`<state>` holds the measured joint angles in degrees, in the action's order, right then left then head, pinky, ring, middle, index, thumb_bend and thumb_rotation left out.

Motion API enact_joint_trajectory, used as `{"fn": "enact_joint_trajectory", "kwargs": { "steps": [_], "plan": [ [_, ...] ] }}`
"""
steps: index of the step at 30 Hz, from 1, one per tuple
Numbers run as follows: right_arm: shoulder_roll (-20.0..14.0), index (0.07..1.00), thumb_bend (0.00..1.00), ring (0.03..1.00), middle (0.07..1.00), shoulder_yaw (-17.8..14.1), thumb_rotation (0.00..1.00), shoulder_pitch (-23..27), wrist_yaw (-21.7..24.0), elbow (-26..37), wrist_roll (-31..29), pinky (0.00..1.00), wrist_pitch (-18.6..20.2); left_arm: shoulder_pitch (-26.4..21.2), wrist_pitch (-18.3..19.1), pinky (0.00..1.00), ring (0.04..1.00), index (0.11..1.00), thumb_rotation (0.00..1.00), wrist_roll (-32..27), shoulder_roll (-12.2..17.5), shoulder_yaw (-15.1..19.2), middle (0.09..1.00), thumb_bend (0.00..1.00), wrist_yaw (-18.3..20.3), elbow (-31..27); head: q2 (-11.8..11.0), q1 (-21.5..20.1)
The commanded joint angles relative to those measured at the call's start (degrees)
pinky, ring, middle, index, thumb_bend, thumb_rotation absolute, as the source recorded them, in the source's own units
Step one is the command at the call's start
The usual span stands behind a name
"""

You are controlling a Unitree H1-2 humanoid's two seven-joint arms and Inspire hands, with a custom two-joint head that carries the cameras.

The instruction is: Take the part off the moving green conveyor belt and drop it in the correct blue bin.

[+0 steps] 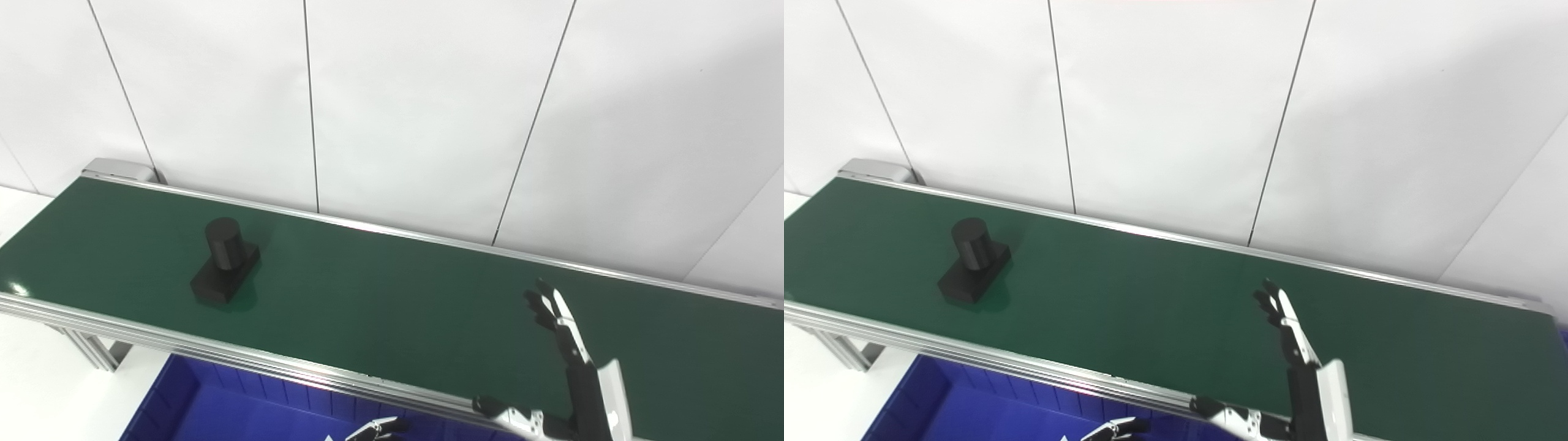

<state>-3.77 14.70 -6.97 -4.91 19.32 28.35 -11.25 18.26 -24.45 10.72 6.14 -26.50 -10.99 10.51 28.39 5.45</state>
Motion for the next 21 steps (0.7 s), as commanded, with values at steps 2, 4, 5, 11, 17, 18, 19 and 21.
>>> {"fn": "enact_joint_trajectory", "kwargs": {
  "steps": [2,4,5,11,17,18,19,21],
  "plan": [
    [1.15,0.932,0.84,0.825,0.838,-0.41,0.58,1.91,2.00,2.65,-1.46,0.74,2.08,0.16,-2.45,0.63,0.769,0.792,0.12,-0.20,-0.18,0.07,0.834,0.86,0.62,-2.13,0.06,0.05],
    [1.29,0.927,0.85,0.810,0.837,-0.68,0.58,2.49,2.69,2.74,-1.83,0.69,2.72,0.32,-2.43,0.63,0.767,0.797,0.12,-0.08,-0.34,0.29,0.838,0.87,0.90,-2.32,0.51,-0.45],
    [1.32,0.927,0.85,0.808,0.837,-0.81,0.58,2.89,3.11,2.86,-1.91,0.68,3.08,0.46,-2.44,0.62,0.766,0.798,0.12,-0.03,-0.35,0.45,0.839,0.87,1.16,-2.56,0.79,-0.61],
    [1.53,0.923,0.86,0.799,0.838,-1.57,0.58,3.99,5.30,4.68,-1.85,0.67,5.58,0.94,-2.45,0.60,0.750,0.811,0.15,1.06,-0.09,1.21,0.847,0.87,1.90,-4.32,4.54,-2.16],
    [1.59,0.934,0.84,0.820,0.851,-2.25,0.58,4.90,6.82,6.33,-2.18,0.75,8.01,1.53,-2.19,0.61,0.752,0.833,0.18,1.10,-0.42,2.19,0.843,0.88,3.68,-6.53,10.03,-4.49],
    [1.60,0.938,0.84,0.824,0.853,-2.40,0.58,5.21,7.10,6.62,-2.31,0.76,8.45,1.83,-1.92,0.62,0.762,0.838,0.19,1.08,-0.57,2.43,0.851,0.87,4.12,-7.18,10.91,-4.84],
    [1.55,0.941,0.84,0.827,0.855,-2.52,0.58,5.53,7.18,6.61,-2.32,0.77,8.56,2.12,-1.64,0.63,0.771,0.842,0.19,1.07,-0.68,2.62,0.858,0.87,4.57,-7.75,11.07,-4.88],
    [1.44,0.945,0.84,0.825,0.857,-2.78,0.59,6.27,7.38,6.41,-2.67,0.76,8.84,2.61,-1.23,0.64,0.786,0.852,0.19,0.99,-0.92,2.93,0.869,0.85,5.42,-8.68,11.83,-4.92]
  ]
}}
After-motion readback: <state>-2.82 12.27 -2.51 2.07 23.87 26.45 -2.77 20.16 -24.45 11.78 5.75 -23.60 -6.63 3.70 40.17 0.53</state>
